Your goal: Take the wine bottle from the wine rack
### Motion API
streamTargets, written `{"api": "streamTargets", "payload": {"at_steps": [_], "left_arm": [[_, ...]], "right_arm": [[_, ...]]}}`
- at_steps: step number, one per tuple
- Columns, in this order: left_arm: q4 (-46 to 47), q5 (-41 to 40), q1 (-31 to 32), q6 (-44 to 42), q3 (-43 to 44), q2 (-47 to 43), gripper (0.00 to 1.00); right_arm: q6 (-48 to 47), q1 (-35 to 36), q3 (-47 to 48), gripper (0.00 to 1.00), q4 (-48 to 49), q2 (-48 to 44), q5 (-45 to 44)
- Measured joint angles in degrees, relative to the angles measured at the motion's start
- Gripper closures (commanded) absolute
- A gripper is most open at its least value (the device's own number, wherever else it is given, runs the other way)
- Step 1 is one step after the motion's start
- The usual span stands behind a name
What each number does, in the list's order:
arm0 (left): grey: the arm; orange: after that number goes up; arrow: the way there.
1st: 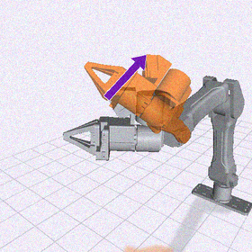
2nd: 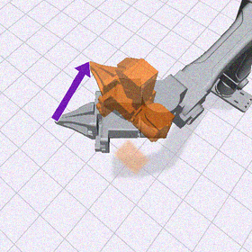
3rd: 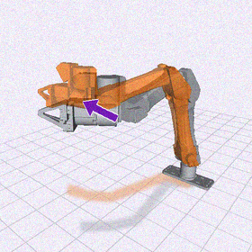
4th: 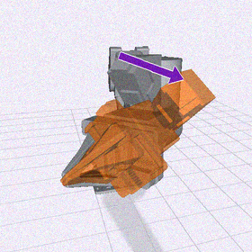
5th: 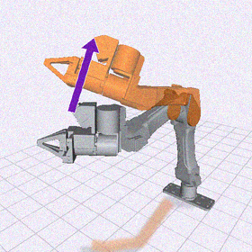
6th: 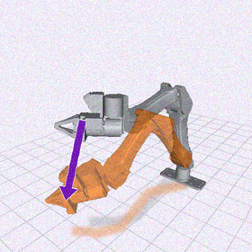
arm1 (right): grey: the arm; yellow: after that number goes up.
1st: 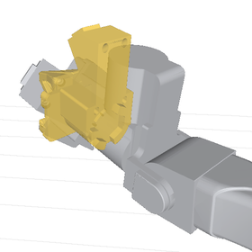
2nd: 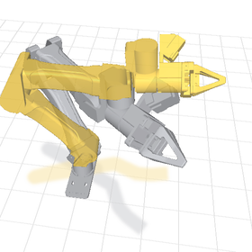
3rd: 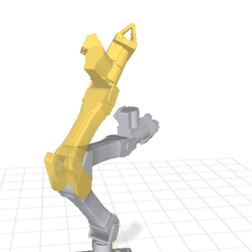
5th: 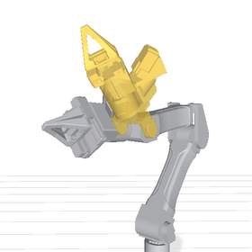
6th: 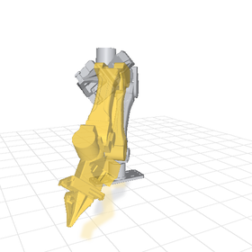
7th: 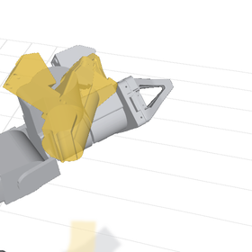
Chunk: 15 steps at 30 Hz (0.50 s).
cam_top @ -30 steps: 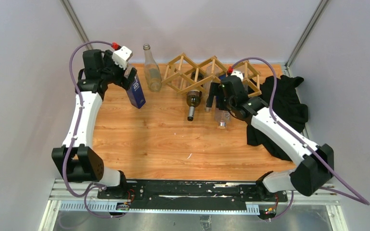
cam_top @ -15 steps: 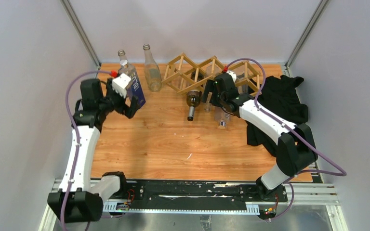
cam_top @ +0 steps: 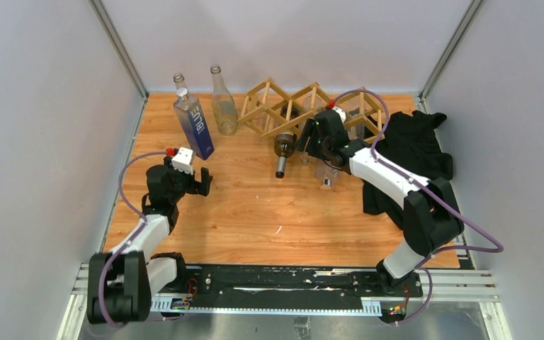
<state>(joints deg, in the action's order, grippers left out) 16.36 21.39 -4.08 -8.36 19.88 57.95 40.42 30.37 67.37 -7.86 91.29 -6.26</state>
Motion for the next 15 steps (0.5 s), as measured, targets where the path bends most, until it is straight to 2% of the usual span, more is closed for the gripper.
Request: {"api": "streamTargets", "payload": {"at_steps": [5, 9, 11, 15], "left_arm": [[25.35, -2.6, 0.0, 3.56, -8.7, 13.38, 0.0], [39.41, -4.61, 0.02, 5.4, -12.0, 20.17, 0.0], [43.54, -5.27, 0.02, 5.92, -12.41, 21.16, 0.0], [47.1, -5.79, 0.02, 6.47, -11.98, 21.33, 0.0]], "right_arm": [[1.01, -0.04, -1.18, 0.28, 1.77, 0.0, 0.66], [1.86, -0.17, -1.42, 0.32, 2.78, 0.26, 0.74], [2.19, -0.17, -1.42, 0.38, 3.54, 0.66, 0.74], [2.99, -0.48, -1.4, 0.61, 5.01, 2.1, 0.92]]}}
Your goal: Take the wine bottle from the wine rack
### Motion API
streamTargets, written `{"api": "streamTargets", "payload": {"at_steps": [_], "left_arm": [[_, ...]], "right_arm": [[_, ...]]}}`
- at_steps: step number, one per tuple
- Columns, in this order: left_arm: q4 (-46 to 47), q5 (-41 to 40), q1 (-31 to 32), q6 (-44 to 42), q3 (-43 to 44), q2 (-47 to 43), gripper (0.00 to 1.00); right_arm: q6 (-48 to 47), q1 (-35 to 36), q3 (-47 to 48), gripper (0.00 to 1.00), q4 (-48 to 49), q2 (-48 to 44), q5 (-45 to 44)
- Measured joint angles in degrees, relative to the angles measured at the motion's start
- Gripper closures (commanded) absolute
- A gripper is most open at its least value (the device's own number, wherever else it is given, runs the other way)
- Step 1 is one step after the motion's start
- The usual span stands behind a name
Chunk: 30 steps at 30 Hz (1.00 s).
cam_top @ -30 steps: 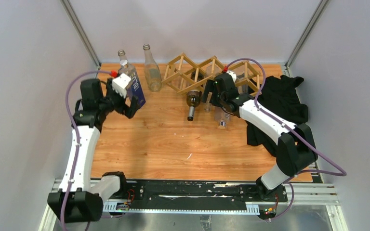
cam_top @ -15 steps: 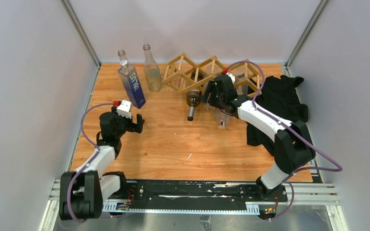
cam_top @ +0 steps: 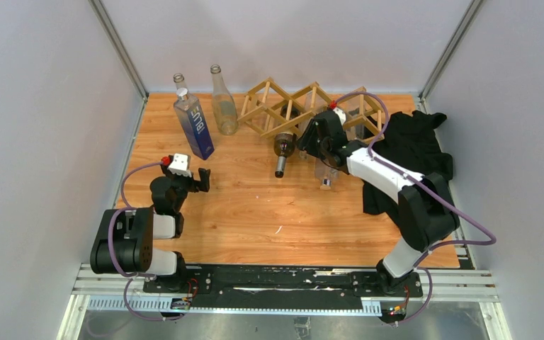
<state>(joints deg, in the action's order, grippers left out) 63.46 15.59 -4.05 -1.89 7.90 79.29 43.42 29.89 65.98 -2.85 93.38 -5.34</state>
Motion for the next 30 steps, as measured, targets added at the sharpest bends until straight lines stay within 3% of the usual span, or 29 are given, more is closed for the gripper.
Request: {"api": "streamTargets", "payload": {"at_steps": [3, 6, 20, 30], "left_arm": [[1.25, -0.02, 0.0, 0.2, 0.5, 0.11, 0.0], [1.22, 0.0, 0.0, 0.22, 0.59, 0.11, 0.0], [1.27, -0.02, 0.0, 0.24, 0.68, 0.11, 0.0], [1.27, 0.0, 0.0, 0.24, 0.68, 0.11, 0.0]], "right_arm": [[0.94, -0.17, 0.0, 0.86, 0.24, 0.31, 0.81], [1.95, -0.35, -0.02, 1.0, 1.01, 0.28, 1.22], [2.12, -0.37, -9.27, 1.0, -0.92, -14.25, 3.93], [1.42, -0.37, -8.9, 1.0, -8.39, -17.86, 6.49]]}}
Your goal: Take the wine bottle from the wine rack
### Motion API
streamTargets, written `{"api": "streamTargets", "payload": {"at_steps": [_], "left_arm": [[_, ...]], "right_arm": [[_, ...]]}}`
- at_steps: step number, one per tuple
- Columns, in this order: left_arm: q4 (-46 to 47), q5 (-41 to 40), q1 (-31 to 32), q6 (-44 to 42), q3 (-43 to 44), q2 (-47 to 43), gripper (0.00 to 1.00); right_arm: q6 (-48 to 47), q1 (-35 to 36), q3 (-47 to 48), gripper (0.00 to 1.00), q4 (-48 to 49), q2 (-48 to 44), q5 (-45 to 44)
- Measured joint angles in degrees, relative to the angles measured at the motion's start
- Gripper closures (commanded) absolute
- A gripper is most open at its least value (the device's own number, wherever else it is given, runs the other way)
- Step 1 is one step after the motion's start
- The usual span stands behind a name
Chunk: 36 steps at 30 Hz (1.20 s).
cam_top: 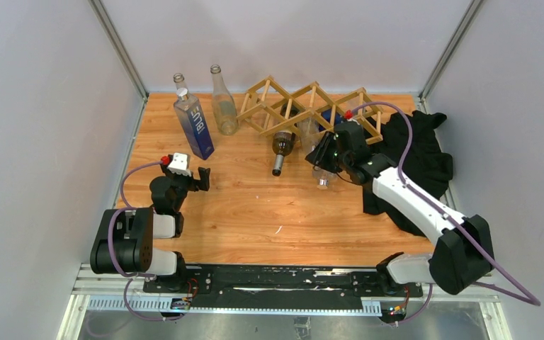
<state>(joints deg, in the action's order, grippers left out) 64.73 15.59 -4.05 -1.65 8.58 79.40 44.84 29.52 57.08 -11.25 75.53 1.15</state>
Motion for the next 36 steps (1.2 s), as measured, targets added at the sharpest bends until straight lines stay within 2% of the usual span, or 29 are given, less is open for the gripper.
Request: {"api": "streamTargets", "payload": {"at_steps": [14, 23, 36], "left_arm": [[0.0, -0.02, 0.0, 0.0, 0.0, 0.0, 0.0], [0.0, -0.02, 0.0, 0.0, 0.0, 0.0, 0.0], [0.0, 0.0, 0.0, 0.0, 0.0, 0.0, 0.0]], "right_arm": [[-1.09, 0.04, 0.61, 1.0, -12.9, -16.31, 1.03], [-1.25, 0.37, 2.97, 1.0, -18.6, -18.6, 2.34], [-1.57, 8.07, 2.99, 1.0, -21.75, -22.43, 1.81]]}}
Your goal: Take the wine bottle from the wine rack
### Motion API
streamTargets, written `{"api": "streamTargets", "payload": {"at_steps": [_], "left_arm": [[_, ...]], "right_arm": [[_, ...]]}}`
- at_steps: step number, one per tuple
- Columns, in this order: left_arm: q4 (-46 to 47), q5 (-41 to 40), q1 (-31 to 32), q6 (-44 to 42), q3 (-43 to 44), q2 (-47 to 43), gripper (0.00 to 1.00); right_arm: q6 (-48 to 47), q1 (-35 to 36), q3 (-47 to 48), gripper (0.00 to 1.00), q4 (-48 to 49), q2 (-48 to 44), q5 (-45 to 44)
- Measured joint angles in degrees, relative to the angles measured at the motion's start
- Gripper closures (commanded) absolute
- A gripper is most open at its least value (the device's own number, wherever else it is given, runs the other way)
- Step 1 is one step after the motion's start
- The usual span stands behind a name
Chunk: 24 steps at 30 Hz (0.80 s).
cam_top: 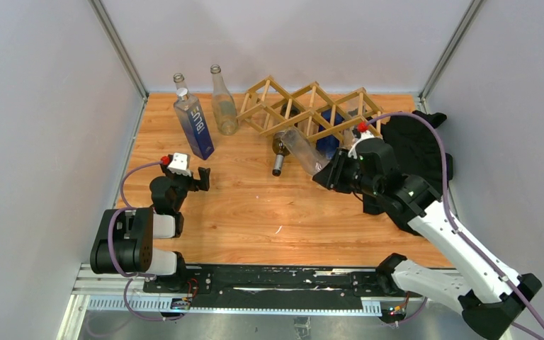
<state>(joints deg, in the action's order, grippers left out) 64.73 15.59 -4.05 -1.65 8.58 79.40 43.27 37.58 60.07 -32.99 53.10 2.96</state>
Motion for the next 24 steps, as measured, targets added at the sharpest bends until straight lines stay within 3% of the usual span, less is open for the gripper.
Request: {"api": "streamTargets", "payload": {"at_steps": [18, 24], "left_arm": [[0.02, -0.02, 0.0, 0.0, 0.0, 0.0, 0.0], [0.02, -0.02, 0.0, 0.0, 0.0, 0.0, 0.0]], "right_arm": [[-7.52, 6.34, 24.2, 1.0, -3.69, 25.83, -1.73], [-9.57, 7.45, 26.67, 1.0, -4.74, 30.01, -0.98]]}}
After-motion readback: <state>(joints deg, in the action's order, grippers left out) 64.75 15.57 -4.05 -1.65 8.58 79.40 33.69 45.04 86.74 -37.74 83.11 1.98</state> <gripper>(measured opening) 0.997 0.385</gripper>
